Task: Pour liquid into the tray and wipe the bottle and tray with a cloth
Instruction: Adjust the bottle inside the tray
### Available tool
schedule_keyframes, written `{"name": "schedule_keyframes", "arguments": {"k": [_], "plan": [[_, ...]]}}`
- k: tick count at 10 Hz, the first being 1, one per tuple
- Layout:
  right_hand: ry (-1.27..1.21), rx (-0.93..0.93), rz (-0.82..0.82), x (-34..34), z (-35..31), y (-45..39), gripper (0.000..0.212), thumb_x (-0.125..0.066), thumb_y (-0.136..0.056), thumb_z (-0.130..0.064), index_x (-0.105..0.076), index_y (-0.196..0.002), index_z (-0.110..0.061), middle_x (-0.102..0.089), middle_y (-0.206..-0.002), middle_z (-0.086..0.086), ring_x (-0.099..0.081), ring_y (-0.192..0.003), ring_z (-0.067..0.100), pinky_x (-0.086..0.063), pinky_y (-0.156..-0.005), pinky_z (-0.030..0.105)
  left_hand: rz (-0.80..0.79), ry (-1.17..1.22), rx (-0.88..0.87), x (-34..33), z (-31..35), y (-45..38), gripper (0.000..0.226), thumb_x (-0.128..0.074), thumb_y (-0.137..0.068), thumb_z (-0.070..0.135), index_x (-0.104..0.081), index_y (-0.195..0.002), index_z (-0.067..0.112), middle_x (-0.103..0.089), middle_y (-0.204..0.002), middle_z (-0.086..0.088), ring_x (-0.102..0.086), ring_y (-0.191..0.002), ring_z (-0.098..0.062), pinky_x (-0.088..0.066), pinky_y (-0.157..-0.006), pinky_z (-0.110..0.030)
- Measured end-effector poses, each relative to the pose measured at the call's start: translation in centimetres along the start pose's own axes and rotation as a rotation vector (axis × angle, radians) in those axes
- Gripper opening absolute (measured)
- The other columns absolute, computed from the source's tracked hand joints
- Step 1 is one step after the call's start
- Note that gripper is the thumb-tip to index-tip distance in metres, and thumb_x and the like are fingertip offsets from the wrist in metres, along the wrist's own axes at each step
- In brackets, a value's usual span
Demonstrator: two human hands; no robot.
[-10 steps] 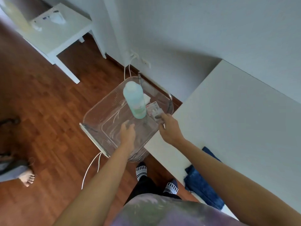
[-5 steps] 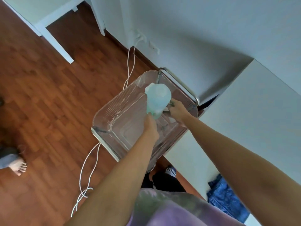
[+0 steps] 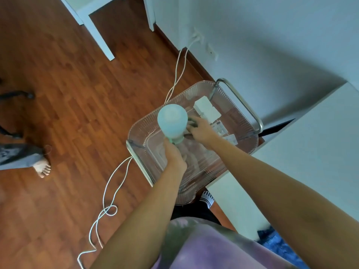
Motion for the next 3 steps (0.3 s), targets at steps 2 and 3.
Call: {"name": "schedule_keyframes", "arguments": {"k": [2,3], "plan": [[0.065,0.022,-0.077,-4.3,-1.3,-0.7,0.038,-0.046,-0.094,0.001,-0.057,-0.127,-0.014,-0.058,-0.126,0.017,-0.059,-0.112,0.033,-0.055,-0.09,0.048,0.081,0.166,-0.029,2.2,2.0,-0.6,0.054,-0.045,-0.09,0.057,-0.056,-0.132,0.024,-0.058,-0.134,-0.003,-0.053,-0.125,-0.021,-0.044,-0.103,-0.037],[0.073,0.019,-0.108,-5.6,-1.7,-0.8,0.037,-0.047,-0.094,0.0,-0.058,-0.127,-0.015,-0.059,-0.123,0.016,-0.059,-0.111,0.032,-0.055,-0.09,0.047,0.072,0.269,-0.046,2.8,2.6,-0.8,0.053,-0.041,-0.094,0.055,-0.054,-0.134,0.023,-0.057,-0.139,-0.004,-0.056,-0.121,-0.02,-0.046,-0.093,-0.033]]}}
Point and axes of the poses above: each hand's wrist, its own y-axis away from the middle knuckle, its own x-axis out of the back of the hand, z = x × y, the point moved 6 cm from there along -y, towards the middle knuckle
